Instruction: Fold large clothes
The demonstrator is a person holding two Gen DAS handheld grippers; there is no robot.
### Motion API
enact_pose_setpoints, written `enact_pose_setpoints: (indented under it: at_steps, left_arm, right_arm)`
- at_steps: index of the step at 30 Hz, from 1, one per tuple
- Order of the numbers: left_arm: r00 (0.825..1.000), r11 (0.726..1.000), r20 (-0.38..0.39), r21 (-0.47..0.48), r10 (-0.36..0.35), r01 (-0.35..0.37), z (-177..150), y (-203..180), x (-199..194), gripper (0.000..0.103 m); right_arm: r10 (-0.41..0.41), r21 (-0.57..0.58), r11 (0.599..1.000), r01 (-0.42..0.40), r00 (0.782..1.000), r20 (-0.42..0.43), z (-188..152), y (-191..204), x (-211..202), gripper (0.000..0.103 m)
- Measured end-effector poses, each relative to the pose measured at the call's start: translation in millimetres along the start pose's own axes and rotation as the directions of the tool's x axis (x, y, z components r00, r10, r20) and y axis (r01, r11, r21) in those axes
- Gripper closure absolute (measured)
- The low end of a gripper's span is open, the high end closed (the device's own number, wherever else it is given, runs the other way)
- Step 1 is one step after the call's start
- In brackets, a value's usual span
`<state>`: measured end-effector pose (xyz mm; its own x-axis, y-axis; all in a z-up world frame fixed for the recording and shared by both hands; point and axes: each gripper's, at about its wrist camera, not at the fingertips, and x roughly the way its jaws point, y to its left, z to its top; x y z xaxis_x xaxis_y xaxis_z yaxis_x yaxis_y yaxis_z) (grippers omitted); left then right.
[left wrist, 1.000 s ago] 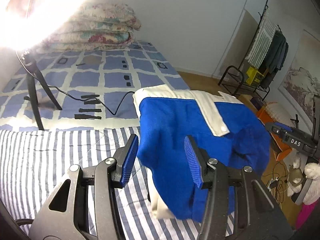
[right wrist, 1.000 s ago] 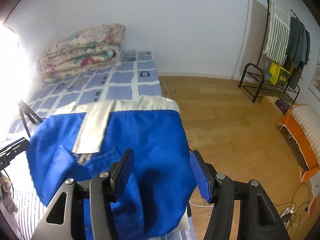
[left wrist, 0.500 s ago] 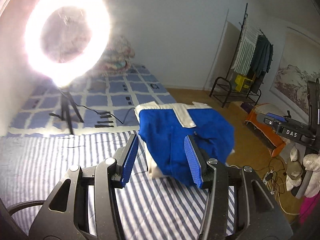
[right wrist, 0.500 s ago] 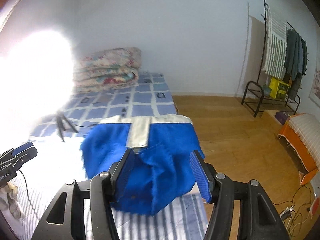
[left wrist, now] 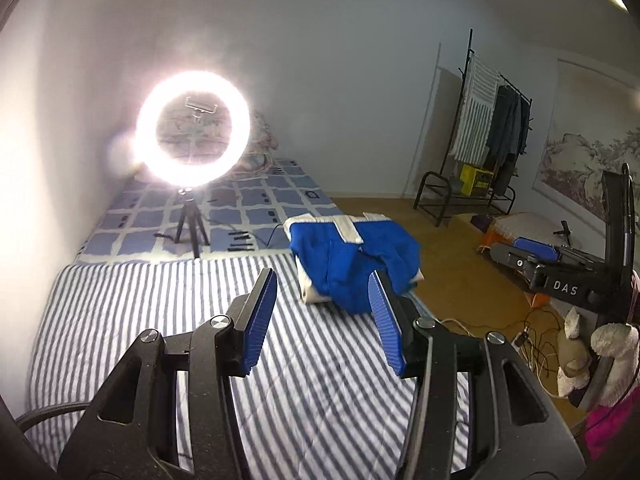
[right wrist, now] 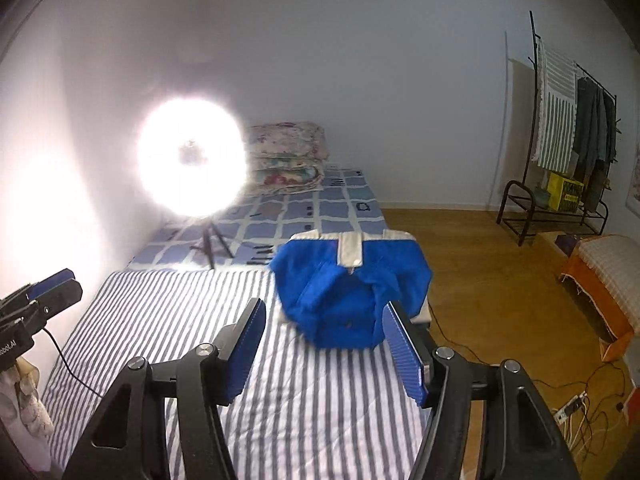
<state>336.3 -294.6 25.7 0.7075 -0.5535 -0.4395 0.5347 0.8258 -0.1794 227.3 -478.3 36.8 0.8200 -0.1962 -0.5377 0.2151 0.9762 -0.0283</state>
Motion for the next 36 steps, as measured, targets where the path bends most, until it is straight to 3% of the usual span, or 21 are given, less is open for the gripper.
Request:
enact_pose_setpoints:
  at_steps: [8,15,17,18,20,23,25,27,30,36]
  left_arm:
    - [1.000,1.000,-0.004,0.012,0.029,-0.029,-54.7,-9.2,-53.6,0.054]
    - [0.999,0.999,-0.007,0.018,0.038,-0.038,-79.6,-9.4,-60.4,0.054]
    - [0.999,0.998,-0.005,0.029,0.051,-0.051,-83.6,-10.0,-61.6,0.046]
    - [0.998,0.997,0.004,0.037,0.062,-0.062,-85.8,-10.2,-62.7,0.038]
    - [0.997,0.995,0.010,0.057,0.078,-0.078,-90.8,-10.7,-65.2,0.035]
    - [0.997,0.995,0.002,0.065,0.079,-0.079,-95.2,-10.1,-64.5,0.031]
    - [0.997,0.995,0.006,0.062,0.076,-0.077,-97.2,-10.5,-66.0,0.019]
    - [0.996,0.994,0.021,0.069,0.085,-0.086,-98.0,-12.6,-69.5,0.014]
    - [0.994,0.990,0.041,0.094,0.098,-0.101,-100.2,-18.4,-74.8,0.000]
    - [0.994,0.988,0.029,0.113,0.106,-0.108,-105.0,-26.1,-76.0,0.000]
  right_arm:
    - [-0.006,0.002,1.000,0.006,0.999,0.033,-53.6,26.0,-44.1,0.037]
    - [-0.032,0.003,0.999,0.032,0.998,0.055,-79.6,33.3,-51.1,0.036]
    - [-0.035,0.008,0.999,0.035,0.997,0.067,-83.8,34.5,-52.9,0.033]
    - [-0.039,0.008,0.999,0.039,0.996,0.076,-85.8,34.7,-52.8,0.031]
    - [-0.041,0.006,0.999,0.041,0.996,0.080,-89.9,36.2,-53.2,0.029]
    - [-0.045,0.012,0.999,0.044,0.994,0.098,-98.5,37.8,-52.8,0.018]
    - [-0.052,0.001,0.999,0.052,0.993,0.109,-102.3,40.7,-53.1,0.014]
    - [-0.056,-0.023,0.998,0.058,0.992,0.114,-104.5,44.2,-52.4,0.007]
    - [-0.080,-0.046,0.995,0.087,0.989,0.125,-109.5,48.3,-54.3,0.000]
    - [-0.093,-0.033,0.995,0.098,0.986,0.136,-109.7,46.4,-58.9,0.000]
